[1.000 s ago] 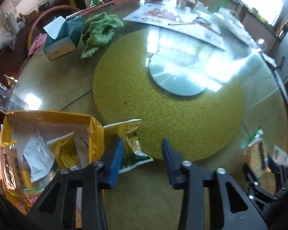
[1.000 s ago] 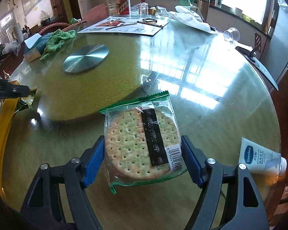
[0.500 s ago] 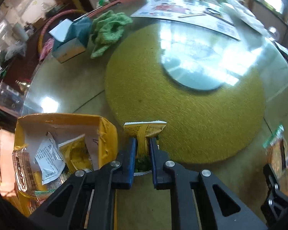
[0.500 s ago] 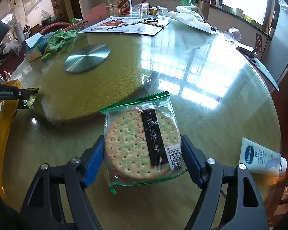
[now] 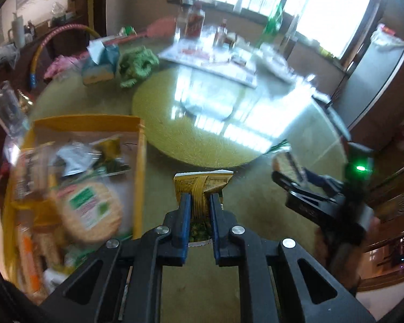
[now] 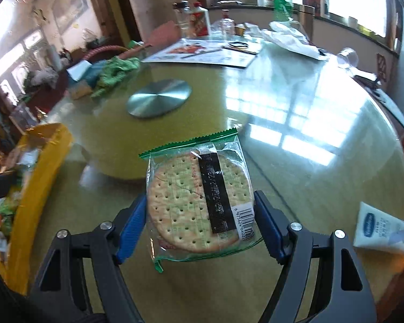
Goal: Organize snacks
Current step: 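Carry both held packs into the yellow tray and open both grippers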
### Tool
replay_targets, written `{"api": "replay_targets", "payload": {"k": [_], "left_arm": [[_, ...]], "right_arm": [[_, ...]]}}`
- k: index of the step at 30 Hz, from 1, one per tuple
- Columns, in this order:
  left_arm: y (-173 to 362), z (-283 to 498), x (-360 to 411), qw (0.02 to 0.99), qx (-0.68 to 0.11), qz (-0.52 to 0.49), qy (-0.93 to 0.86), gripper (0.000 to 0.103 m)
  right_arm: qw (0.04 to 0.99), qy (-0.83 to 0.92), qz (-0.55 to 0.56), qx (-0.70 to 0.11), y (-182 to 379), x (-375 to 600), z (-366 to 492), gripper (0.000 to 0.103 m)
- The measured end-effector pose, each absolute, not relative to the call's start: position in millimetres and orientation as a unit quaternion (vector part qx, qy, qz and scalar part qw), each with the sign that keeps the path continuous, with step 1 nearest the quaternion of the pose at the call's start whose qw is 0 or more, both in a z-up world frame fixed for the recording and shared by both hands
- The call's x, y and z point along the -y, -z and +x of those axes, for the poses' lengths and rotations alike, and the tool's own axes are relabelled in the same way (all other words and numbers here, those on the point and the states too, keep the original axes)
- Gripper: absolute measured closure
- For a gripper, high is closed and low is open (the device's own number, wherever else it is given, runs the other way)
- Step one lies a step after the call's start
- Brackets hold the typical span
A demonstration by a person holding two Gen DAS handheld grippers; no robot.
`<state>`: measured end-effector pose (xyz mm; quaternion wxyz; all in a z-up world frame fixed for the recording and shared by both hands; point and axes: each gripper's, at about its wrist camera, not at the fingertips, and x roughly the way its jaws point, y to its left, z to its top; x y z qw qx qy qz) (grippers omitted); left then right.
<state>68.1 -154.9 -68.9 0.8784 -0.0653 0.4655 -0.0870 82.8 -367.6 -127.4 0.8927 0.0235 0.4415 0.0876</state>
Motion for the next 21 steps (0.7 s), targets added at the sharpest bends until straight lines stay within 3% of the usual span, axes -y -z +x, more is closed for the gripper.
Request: {"api": "replay_targets", "payload": {"k": [7, 15, 21], "left_arm": [[37.9, 23.2, 67.2, 0.902, -0.415, -0.117, 0.017, 0.091], [79.3, 2.2, 1.3, 0.887, -0.431, -0.164, -0.029, 0.091], [109.7, -4.4, -7.0, 0.875, -0.452, -0.174, -0.006, 0.091]], "right_arm": [[0.899, -0.142, 0.034, -0.413, 119.0, 353.5, 75.7, 0.027], [0.889, -0.225, 0.038, -0.397, 98.0, 319.5, 50.3, 0.027], [0.871, -0.313, 0.016, -0.379, 65.2, 241.0, 3.2, 0.027]]}}
